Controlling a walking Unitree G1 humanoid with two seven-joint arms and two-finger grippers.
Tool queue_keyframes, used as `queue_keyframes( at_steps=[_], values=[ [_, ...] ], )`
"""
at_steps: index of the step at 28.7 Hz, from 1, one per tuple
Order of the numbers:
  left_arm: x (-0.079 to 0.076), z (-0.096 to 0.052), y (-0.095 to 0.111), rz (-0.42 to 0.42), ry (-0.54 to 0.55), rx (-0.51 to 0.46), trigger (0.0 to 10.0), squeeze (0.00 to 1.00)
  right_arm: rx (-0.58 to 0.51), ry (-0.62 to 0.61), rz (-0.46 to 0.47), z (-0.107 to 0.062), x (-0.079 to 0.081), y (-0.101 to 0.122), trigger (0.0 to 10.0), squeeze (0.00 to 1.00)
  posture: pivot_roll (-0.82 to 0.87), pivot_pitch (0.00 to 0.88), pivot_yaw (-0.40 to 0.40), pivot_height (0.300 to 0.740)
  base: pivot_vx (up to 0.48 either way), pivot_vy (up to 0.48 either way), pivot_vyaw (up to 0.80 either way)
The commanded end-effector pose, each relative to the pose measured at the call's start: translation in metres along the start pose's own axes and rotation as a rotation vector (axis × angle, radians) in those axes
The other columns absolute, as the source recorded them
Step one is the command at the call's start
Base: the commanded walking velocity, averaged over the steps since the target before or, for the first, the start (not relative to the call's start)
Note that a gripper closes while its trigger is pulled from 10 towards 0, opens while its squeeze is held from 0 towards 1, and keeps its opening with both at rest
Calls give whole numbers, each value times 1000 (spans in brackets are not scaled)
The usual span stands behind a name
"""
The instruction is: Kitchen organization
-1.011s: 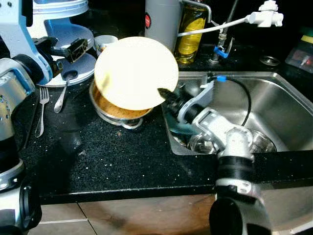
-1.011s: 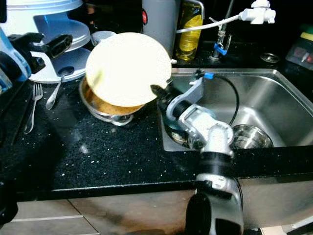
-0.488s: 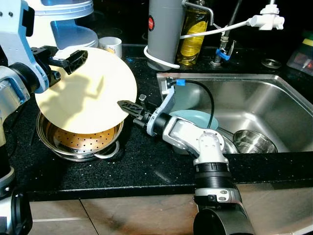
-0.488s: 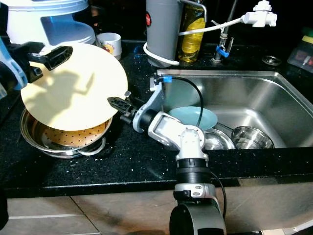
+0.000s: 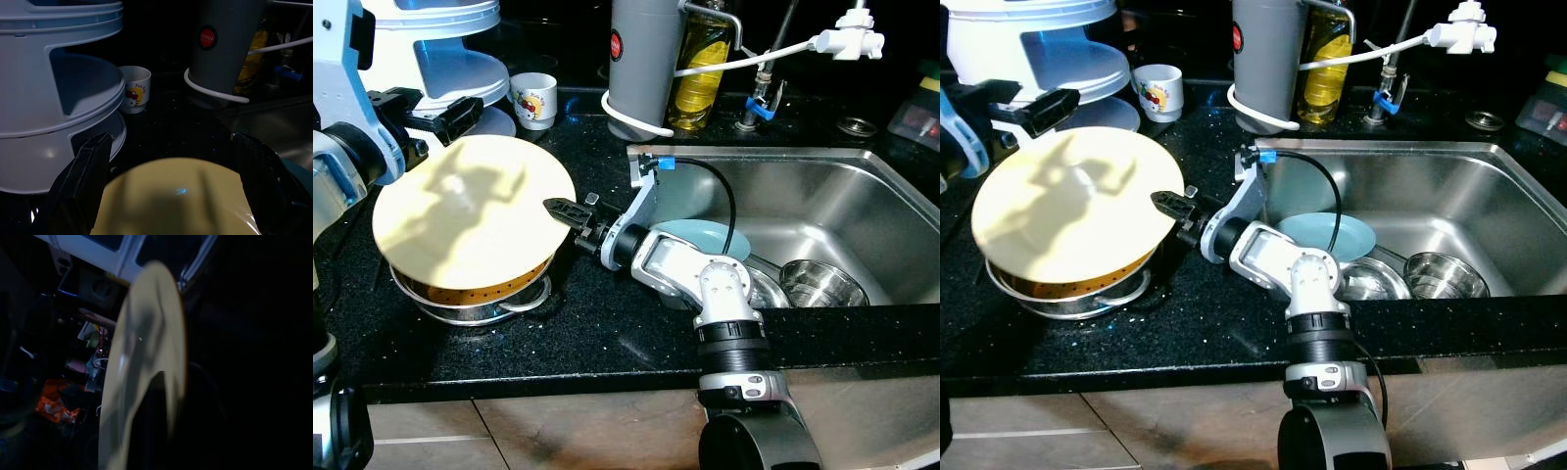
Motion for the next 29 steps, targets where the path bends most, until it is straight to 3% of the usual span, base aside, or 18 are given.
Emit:
queue_keyframes(
  at_steps=[1, 5, 6, 11, 12, 14, 17, 21, 22, 23, 25, 27, 28, 29],
  values=[
    [6, -2, 2, 9, 22, -5, 10000, 0, -5, -2, 14, 1, -1, 0, 0, 0, 46, 196, -53, 740, 0, 0, 0],
    [7, -2, 2, 9, 27, -6, 10000, 0, -37, -7, 3, 1, -1, 6, 0, 0, 47, 198, -53, 740, 0, 0, 0],
    [7, -2, 2, 9, 29, -7, 10000, 0, -50, -7, -2, 1, -1, 10, 10000, 0, 46, 199, -52, 740, 0, 0, 0],
    [9, -1, 3, 6, 35, -9, 10000, 0, -97, 2, -11, 2, 3, 23, 10000, 0, 46, 199, -52, 740, 0, 0, 0],
    [9, -1, 3, 6, 36, -11, 10000, 0, -106, 12, 4, 2, 5, 25, 0, 0, 46, 199, -52, 740, 0, 0, 0],
    [9, -1, 4, 5, 36, -12, 10000, 0, -115, 21, 16, 2, 6, 27, 0, 0, 46, 199, -52, 740, 0, 0, 0],
    [7, -1, 10, -28, 24, -41, 10000, 0, -183, 85, 108, -3, 19, 47, 0, 0, 46, 199, -52, 740, 0, 0, 0],
    [-5, 0, 24, -40, -46, -120, 10000, 0, -308, 91, 134, -19, 20, 87, 0, 0, 54, 202, -54, 740, 0, 0, 0],
    [-10, 1, 28, -42, -69, -147, 10000, 0, -357, 86, 133, -27, 19, 100, 0, 0, 57, 201, -56, 740, 0, 0, 0],
    [-10, 1, 28, -42, -69, -147, 10000, 0, -357, 86, 133, -27, 19, 100, 0, 0, 57, 201, -56, 740, 0, 0, 0],
    [-27, 7, 32, -48, -122, -181, 10000, 0, -485, 48, 109, -54, 13, 134, 0, 0, 57, 201, -56, 740, 0, 0, 0],
    [-32, 10, 31, -49, -136, -184, 10000, 0, -516, 36, 95, -62, 11, 143, 0, 0, 57, 201, -56, 740, 0, 0, 0],
    [-43, 13, 27, -31, -162, -172, 10000, 0, -553, -9, 14, -74, 8, 153, 0, 0, 57, 204, -49, 740, 0, 0, 0],
    [-43, 13, 27, -31, -162, -172, 10000, 0, -553, -9, 14, -74, 8, 153, 0, 0, 57, 204, -49, 740, 0, 0, 0]
  ],
)
Point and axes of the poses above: a point about 5 cm out from each wrist's last joint towards the gripper, its own z axis pointing out of the wrist towards the gripper, its own y axis along the axis of the wrist's last joint, x = y × z, the point moved 4 cm from there along z, pointing out of the wrist towards the gripper, and after that the axes turned 8 degrees about z, right-handed, at the moved point
